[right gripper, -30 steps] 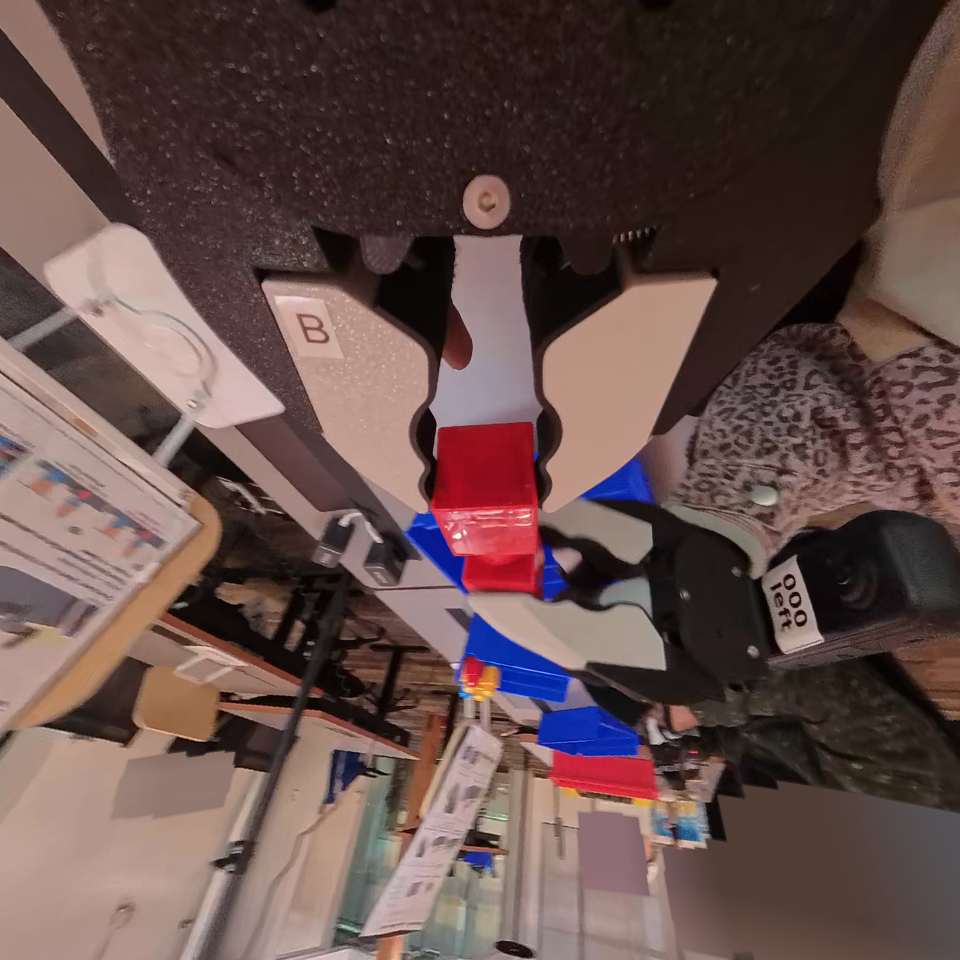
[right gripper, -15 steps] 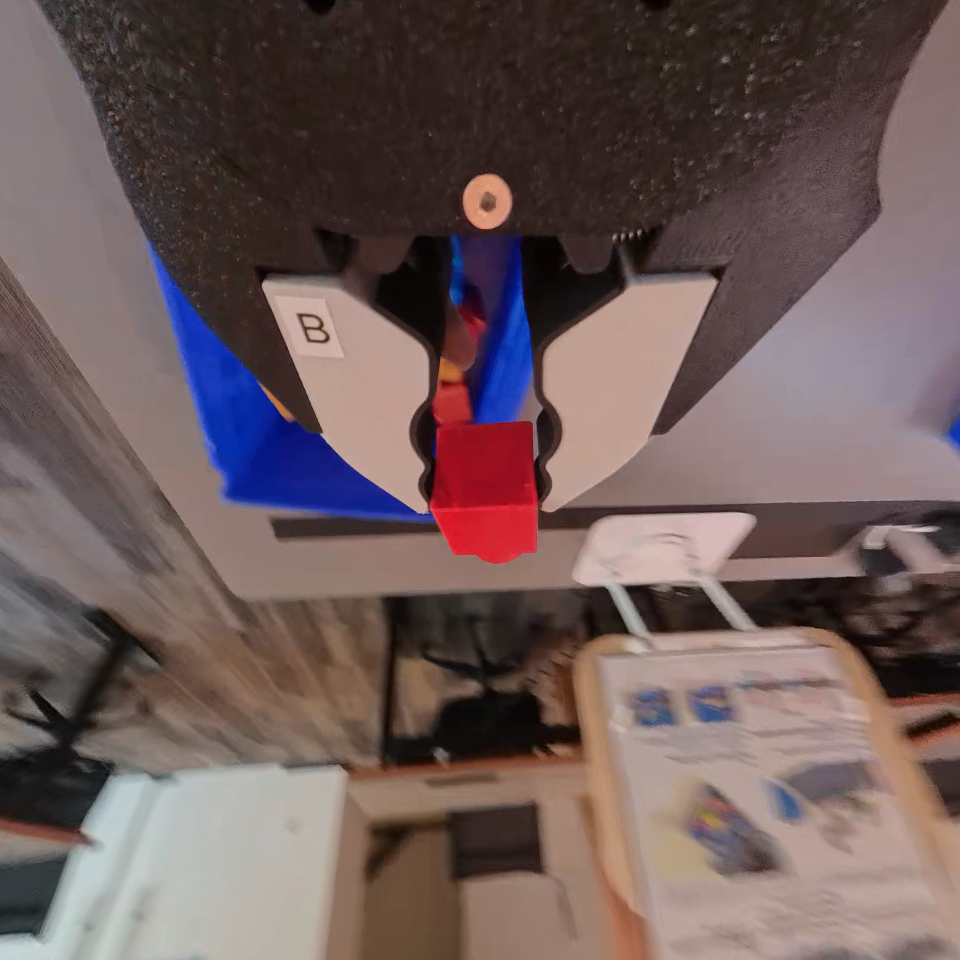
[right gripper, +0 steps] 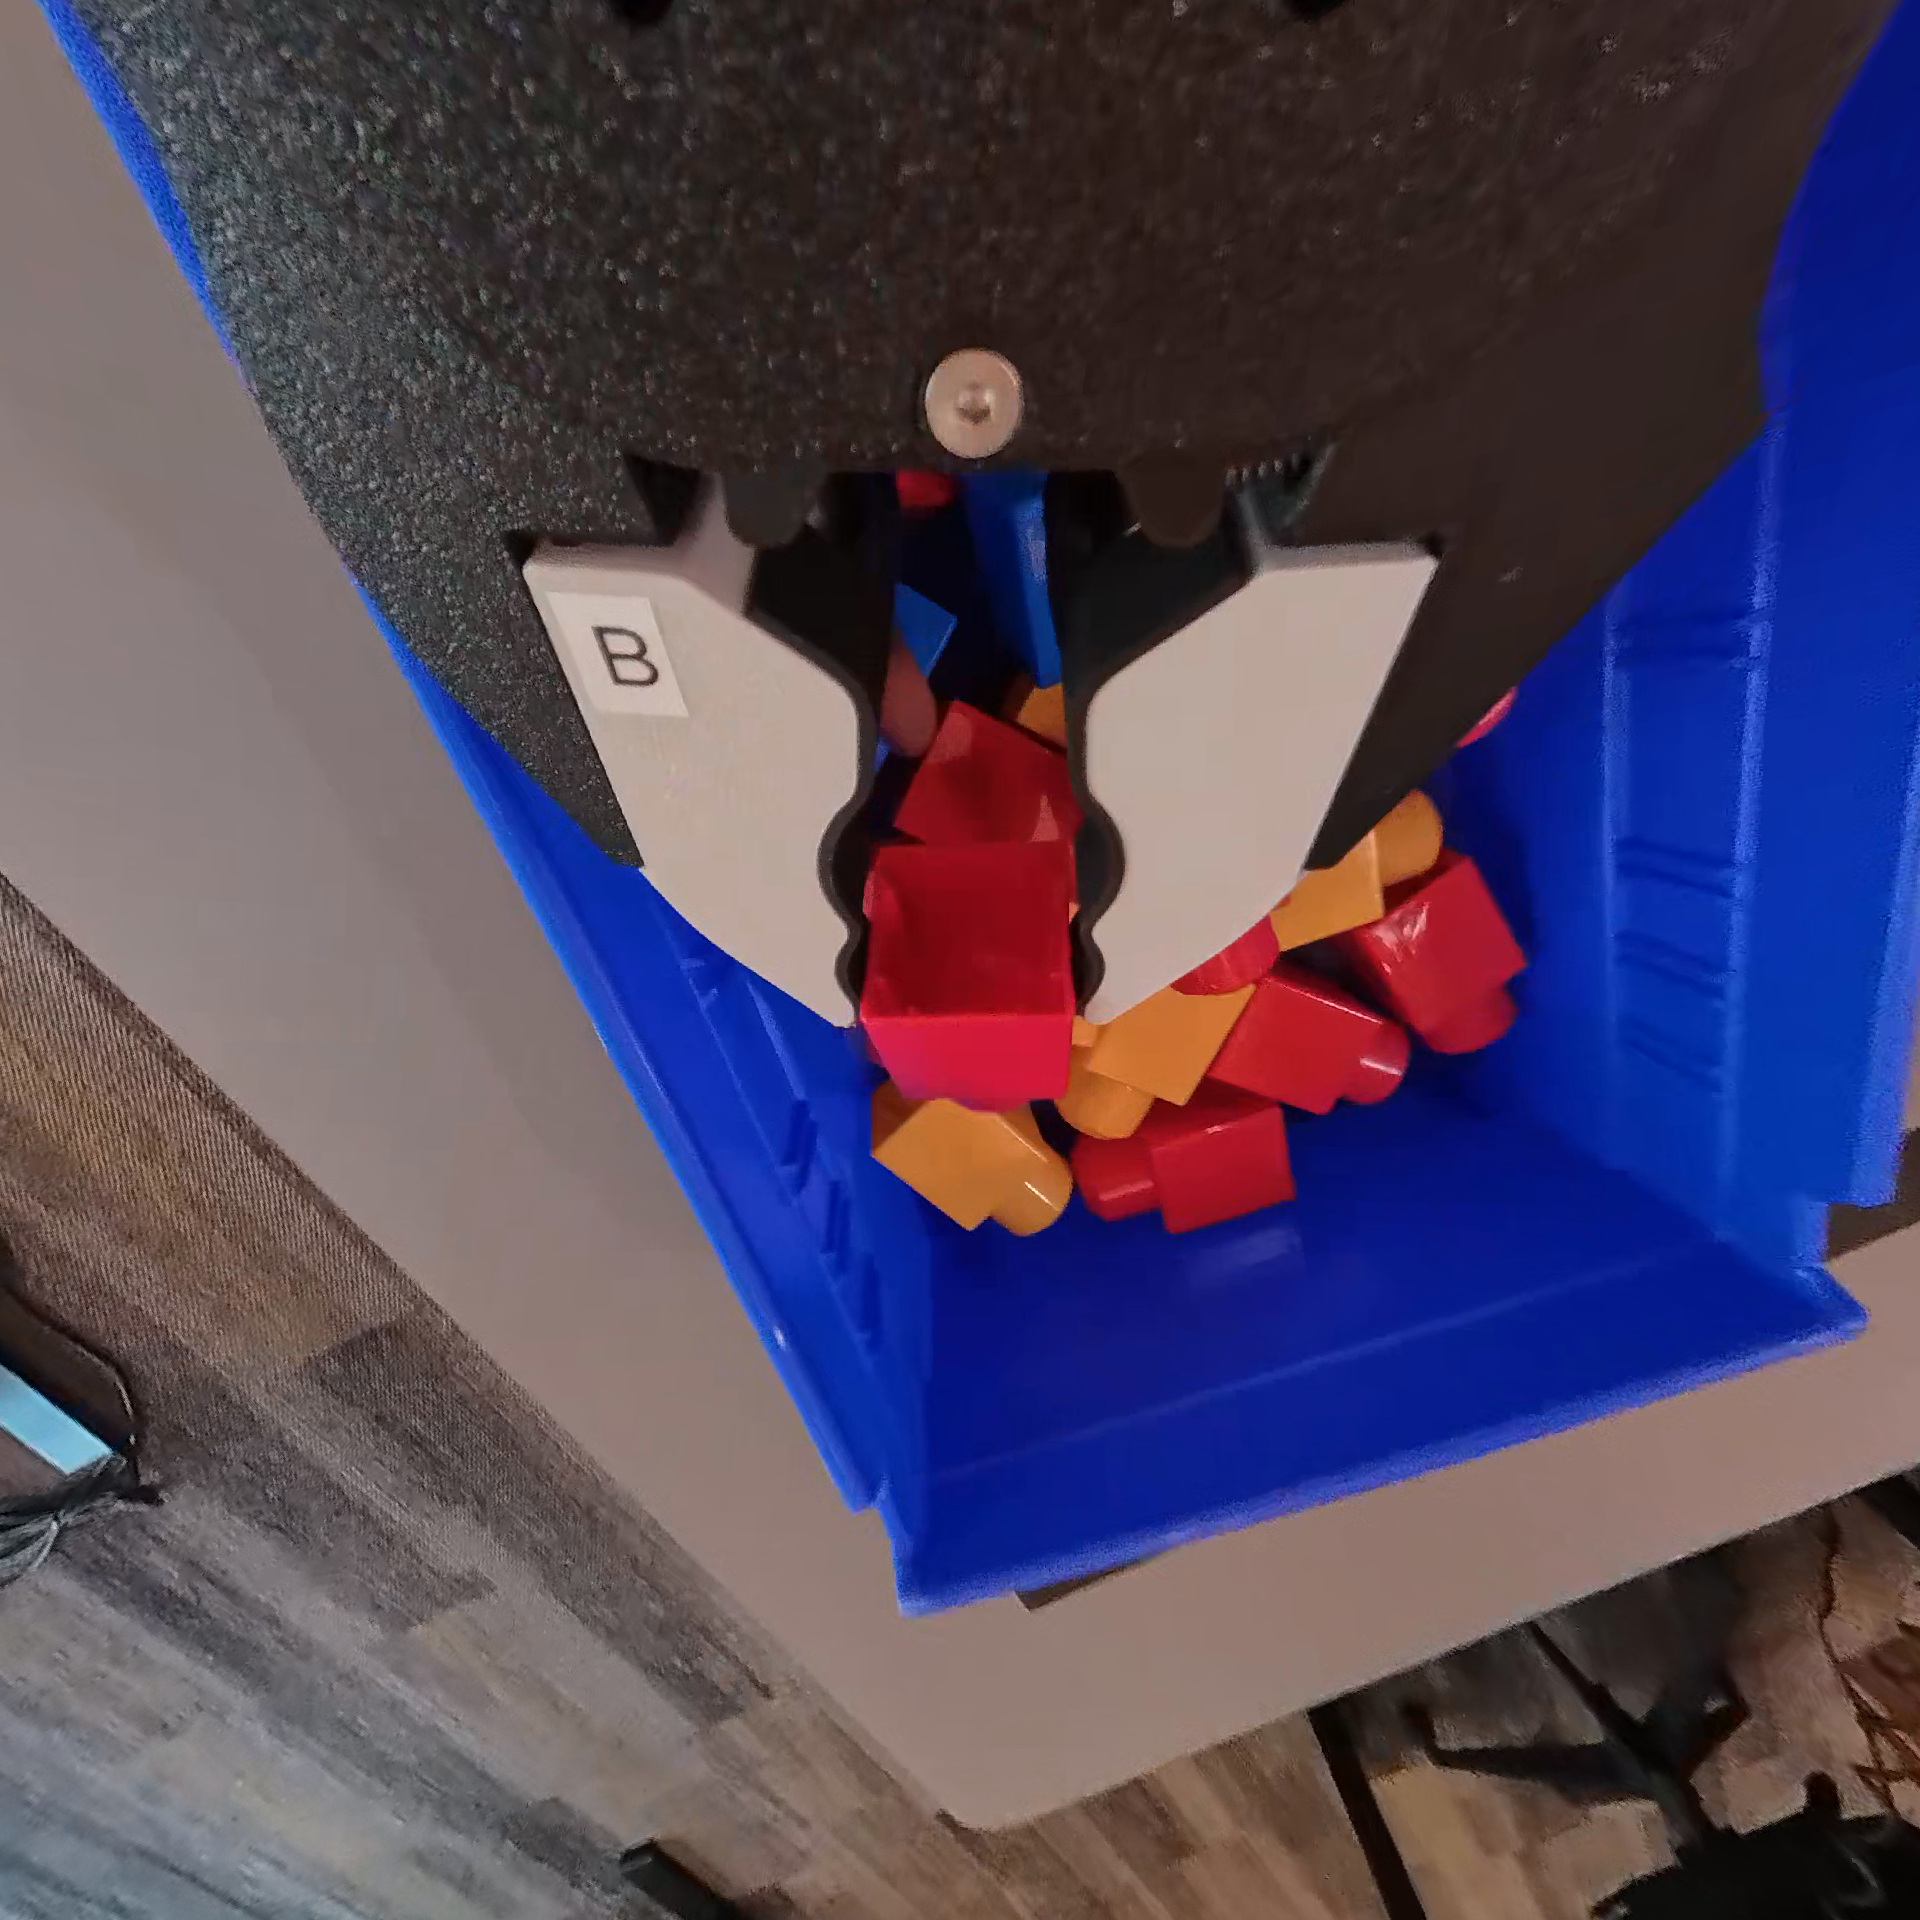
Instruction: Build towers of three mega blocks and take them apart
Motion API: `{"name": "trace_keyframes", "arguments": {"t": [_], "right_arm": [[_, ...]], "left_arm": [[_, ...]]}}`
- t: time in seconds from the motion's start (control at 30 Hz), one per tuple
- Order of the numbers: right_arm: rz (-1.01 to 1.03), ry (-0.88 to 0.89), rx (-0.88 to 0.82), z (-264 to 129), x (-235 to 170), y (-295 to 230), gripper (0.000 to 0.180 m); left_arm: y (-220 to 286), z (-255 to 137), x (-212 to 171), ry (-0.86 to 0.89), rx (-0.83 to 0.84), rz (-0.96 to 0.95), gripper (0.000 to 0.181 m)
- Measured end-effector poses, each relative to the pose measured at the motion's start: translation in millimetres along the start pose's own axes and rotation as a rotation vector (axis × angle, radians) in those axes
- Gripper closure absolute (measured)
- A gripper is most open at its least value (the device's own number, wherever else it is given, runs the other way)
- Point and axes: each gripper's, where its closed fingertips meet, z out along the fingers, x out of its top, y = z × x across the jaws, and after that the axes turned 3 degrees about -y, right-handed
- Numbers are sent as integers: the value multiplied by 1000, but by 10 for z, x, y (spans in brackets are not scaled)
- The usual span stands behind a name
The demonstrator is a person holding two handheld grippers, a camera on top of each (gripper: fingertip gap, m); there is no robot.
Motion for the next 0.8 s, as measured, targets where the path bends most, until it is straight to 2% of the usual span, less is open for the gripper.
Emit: {"name": "trace_keyframes", "arguments": {"t": [0.13, 0.27, 0.4, 0.53, 0.7, 0.8], "right_arm": [[-16, -8, -30, -62, 31, 36, 121], [-54, 109, 86, -357, 328, -269, 118], [-139, 257, 388, -854, 642, -1017, 119], [-329, 380, 728, -1519, 715, -2017, 117], [-609, 408, 1223, -2518, 231, -3270, 113], [-731, 367, 1440, -2999, -190, -3786, 112]], "left_arm": [[58, 26, 9, -2, -28, 5, 145], [119, 63, 35, 2, -48, 20, 145], [221, 125, 120, 25, -79, 40, 145], [358, 205, 187, 33, -118, 74, 145], [561, 302, 313, 62, -175, 113, 146], [705, 353, 411, 87, -210, 147, 146]]}}
